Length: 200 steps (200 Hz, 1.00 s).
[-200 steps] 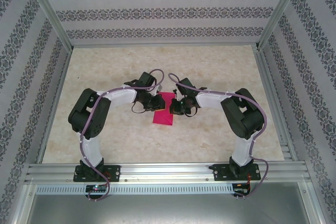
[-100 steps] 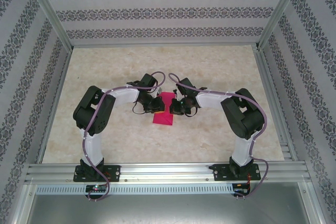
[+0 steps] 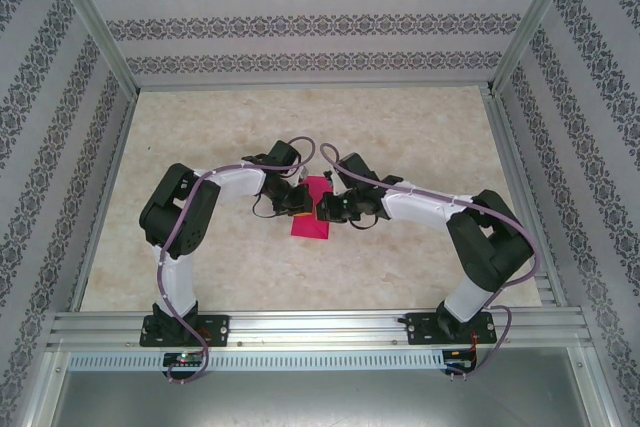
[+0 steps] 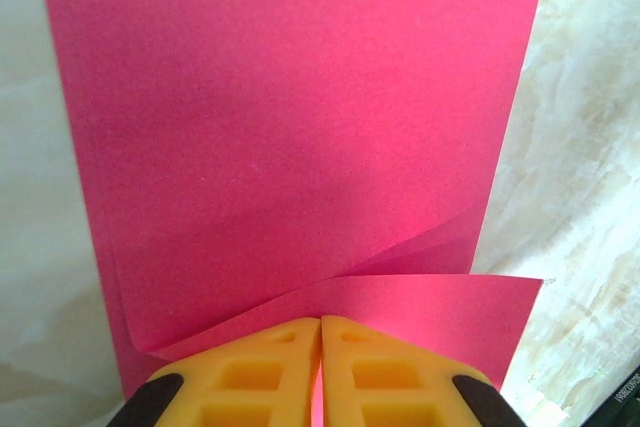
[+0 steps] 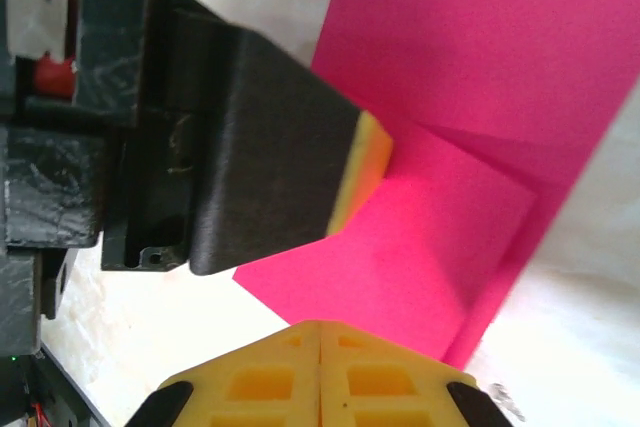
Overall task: Fold a paper plane with a square sheet of paper (pick it up from the middle)
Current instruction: Fold the triangle a second time at the center of the table.
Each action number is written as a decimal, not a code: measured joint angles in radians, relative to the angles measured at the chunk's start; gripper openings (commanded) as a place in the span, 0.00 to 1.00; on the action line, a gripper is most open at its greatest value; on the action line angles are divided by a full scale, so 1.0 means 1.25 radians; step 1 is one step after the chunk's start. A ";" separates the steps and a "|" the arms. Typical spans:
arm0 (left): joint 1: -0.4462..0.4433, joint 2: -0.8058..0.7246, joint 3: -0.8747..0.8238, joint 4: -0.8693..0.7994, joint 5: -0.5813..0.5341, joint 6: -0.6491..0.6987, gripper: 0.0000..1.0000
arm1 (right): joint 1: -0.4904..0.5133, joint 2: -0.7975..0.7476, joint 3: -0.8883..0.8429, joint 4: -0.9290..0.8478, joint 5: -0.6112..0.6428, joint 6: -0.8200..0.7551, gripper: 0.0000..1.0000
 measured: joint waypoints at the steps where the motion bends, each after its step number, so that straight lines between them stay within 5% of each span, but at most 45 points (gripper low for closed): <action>1: 0.000 0.000 0.000 0.000 0.000 0.000 0.11 | 0.000 0.000 0.000 0.000 0.000 0.000 0.07; 200: -0.002 0.000 0.001 -0.001 -0.007 0.000 0.11 | 0.036 0.105 0.038 -0.062 0.033 -0.002 0.07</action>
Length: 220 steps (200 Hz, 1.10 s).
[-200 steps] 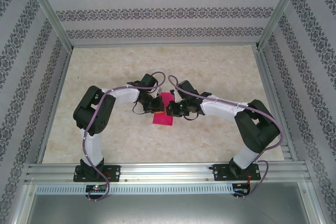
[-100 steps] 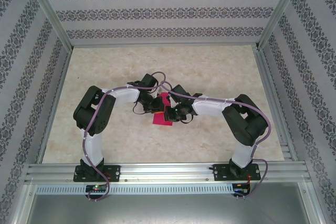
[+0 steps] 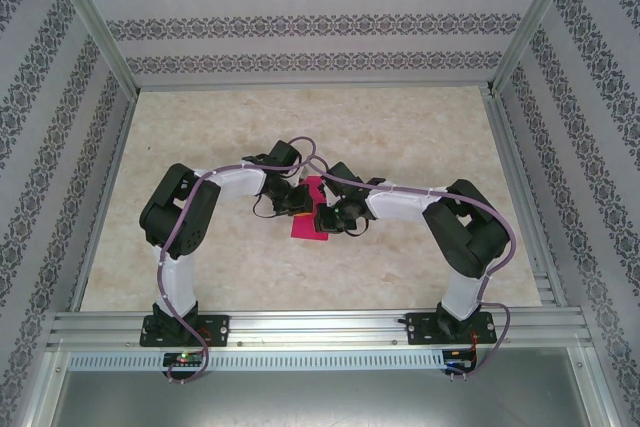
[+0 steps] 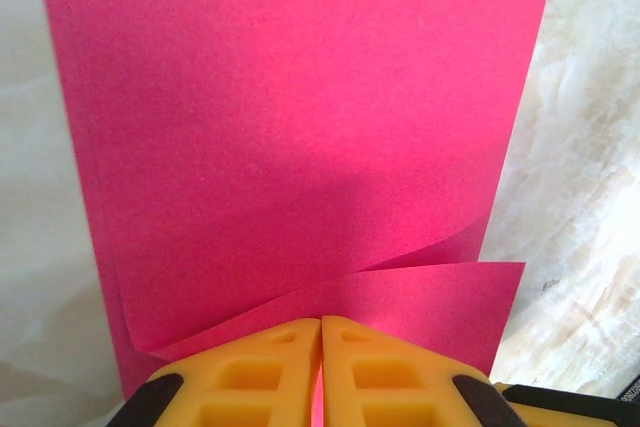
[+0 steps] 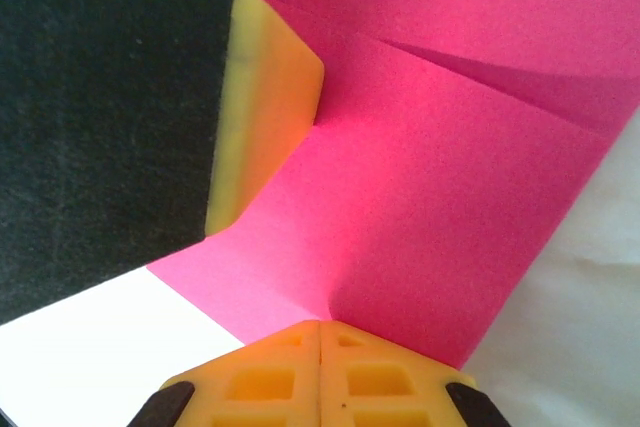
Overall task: Fold a paper plane with a square sheet of paper (pick it up from the middle)
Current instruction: Fold the triangle a second time at the center of the table.
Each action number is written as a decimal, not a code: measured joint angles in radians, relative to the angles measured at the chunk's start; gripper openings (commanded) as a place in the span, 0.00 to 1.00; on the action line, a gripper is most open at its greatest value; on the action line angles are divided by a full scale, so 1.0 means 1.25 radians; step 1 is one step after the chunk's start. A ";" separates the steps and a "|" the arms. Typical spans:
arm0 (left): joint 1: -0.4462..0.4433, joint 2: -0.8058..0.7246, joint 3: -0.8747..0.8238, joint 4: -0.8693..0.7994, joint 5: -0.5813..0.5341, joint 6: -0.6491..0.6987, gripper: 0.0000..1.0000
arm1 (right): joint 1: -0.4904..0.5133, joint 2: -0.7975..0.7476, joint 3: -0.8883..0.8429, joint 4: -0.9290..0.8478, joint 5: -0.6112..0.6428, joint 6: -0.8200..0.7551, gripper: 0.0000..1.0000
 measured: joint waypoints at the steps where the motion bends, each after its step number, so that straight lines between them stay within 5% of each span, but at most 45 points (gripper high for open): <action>1: 0.000 0.000 0.000 0.000 0.000 0.000 0.11 | 0.000 0.000 0.000 -0.001 0.000 0.000 0.07; 220: -0.001 0.001 0.001 -0.002 -0.004 0.000 0.11 | 0.000 -0.072 -0.112 0.022 -0.016 -0.050 0.06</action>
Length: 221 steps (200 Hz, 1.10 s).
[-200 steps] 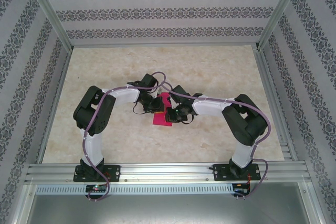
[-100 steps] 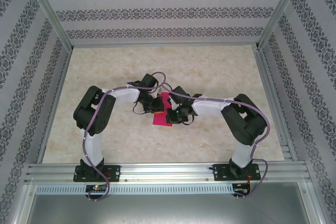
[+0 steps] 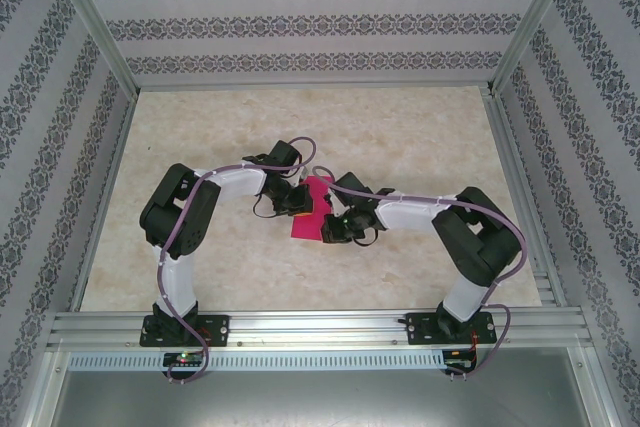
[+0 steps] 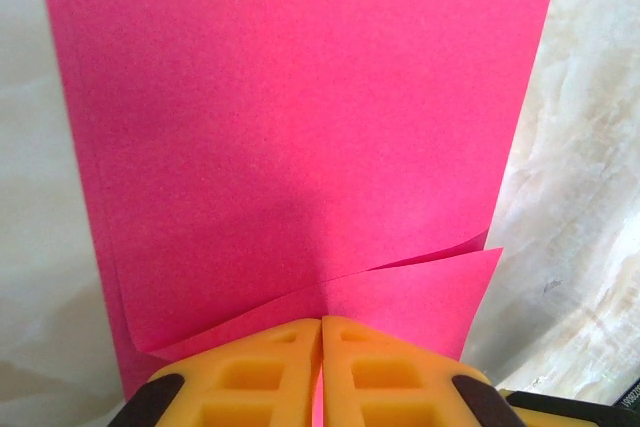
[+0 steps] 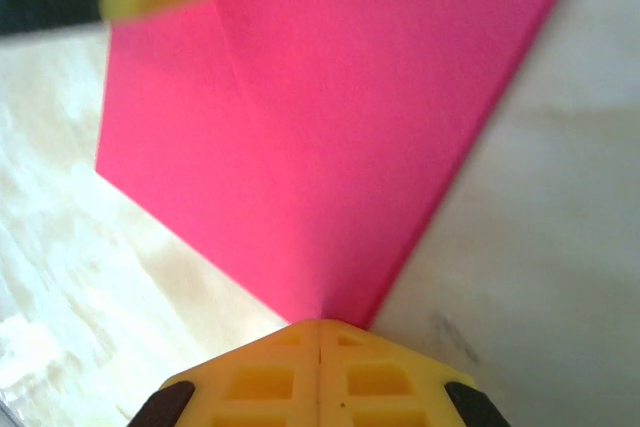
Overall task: Fold a paper plane with a square sheet of paper (pick it up from the middle)
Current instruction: Fold the triangle a second time at the center of the table.
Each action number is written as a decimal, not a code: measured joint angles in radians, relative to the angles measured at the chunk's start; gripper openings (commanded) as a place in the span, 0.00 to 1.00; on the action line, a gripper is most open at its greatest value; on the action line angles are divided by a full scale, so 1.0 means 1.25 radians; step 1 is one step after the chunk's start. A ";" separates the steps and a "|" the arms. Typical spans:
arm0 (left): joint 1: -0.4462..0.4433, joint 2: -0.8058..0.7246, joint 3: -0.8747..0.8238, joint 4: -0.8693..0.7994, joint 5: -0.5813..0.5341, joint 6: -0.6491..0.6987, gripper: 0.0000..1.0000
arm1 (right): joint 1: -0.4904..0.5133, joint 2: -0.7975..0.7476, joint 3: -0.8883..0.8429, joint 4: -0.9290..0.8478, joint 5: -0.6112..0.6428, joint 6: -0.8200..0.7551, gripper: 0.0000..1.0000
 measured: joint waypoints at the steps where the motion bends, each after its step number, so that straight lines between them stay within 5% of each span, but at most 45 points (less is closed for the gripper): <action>1: 0.000 0.000 0.000 0.000 0.000 0.000 0.11 | 0.000 -0.001 0.000 -0.001 0.000 0.000 0.06; 55: 0.000 0.000 0.000 0.000 0.000 0.000 0.11 | -0.008 -0.061 0.016 -0.042 0.018 0.009 0.07; 135: -0.002 0.000 0.000 0.000 -0.001 0.000 0.11 | -0.010 0.053 0.096 0.008 0.027 0.046 0.06; 221: -0.003 -0.001 0.004 -0.003 -0.001 0.000 0.12 | -0.011 0.044 0.043 0.040 0.030 0.049 0.05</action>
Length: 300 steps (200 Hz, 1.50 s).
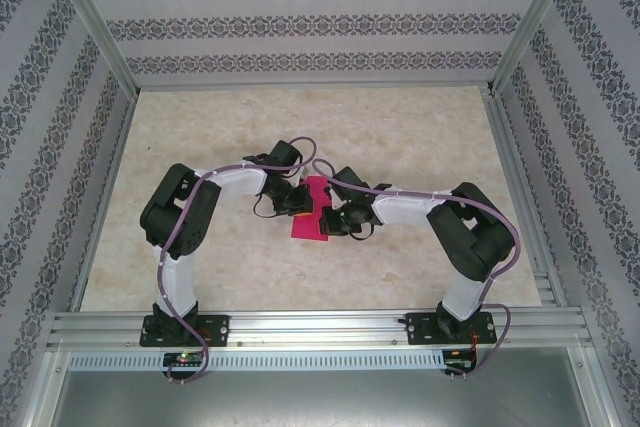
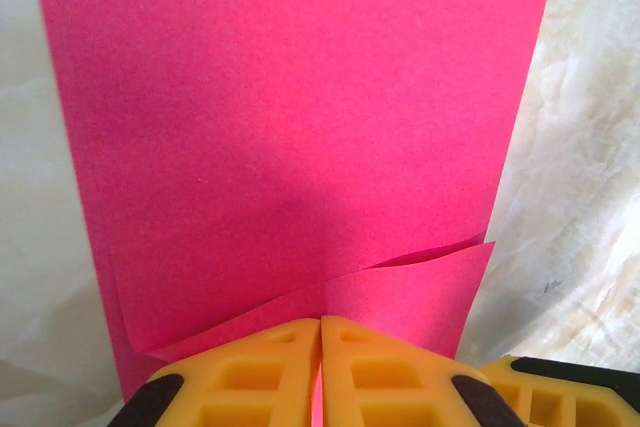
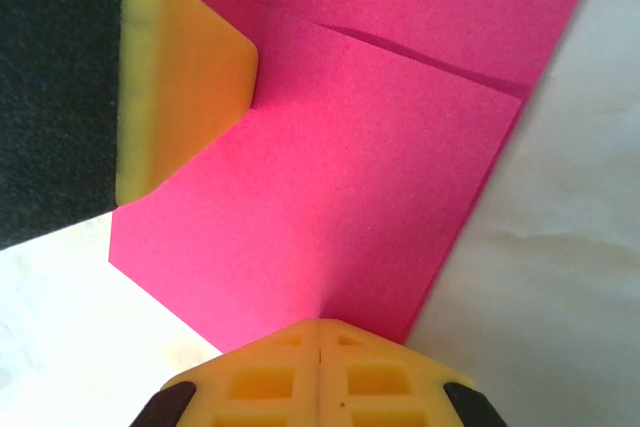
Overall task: Fold a paper plane with a square sheet of paper (pick it up from the middle)
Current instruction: Fold the triangle a second time at the center of the table.
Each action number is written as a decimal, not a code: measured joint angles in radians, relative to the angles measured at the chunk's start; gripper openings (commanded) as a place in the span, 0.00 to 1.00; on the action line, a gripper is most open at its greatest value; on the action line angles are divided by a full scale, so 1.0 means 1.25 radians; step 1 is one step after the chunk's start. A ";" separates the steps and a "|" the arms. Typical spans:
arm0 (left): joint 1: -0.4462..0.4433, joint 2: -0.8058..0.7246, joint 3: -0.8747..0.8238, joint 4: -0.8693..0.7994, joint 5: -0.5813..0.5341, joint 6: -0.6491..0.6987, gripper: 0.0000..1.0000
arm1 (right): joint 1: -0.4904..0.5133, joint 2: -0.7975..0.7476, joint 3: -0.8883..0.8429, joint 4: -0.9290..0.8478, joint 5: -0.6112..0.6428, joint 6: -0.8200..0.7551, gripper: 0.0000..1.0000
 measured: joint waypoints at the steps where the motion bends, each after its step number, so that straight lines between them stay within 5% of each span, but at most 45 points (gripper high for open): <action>1: 0.000 -0.001 0.000 0.000 0.001 0.000 0.12 | 0.000 0.000 0.000 0.000 0.000 0.000 0.05; 156: -0.045 -0.040 -0.068 0.059 0.012 -0.057 0.10 | 0.000 0.000 -0.008 0.006 0.000 0.020 0.04; 300: 0.098 -0.034 -0.097 0.130 0.074 -0.020 0.13 | 0.000 -0.005 -0.023 0.026 0.000 -0.025 0.05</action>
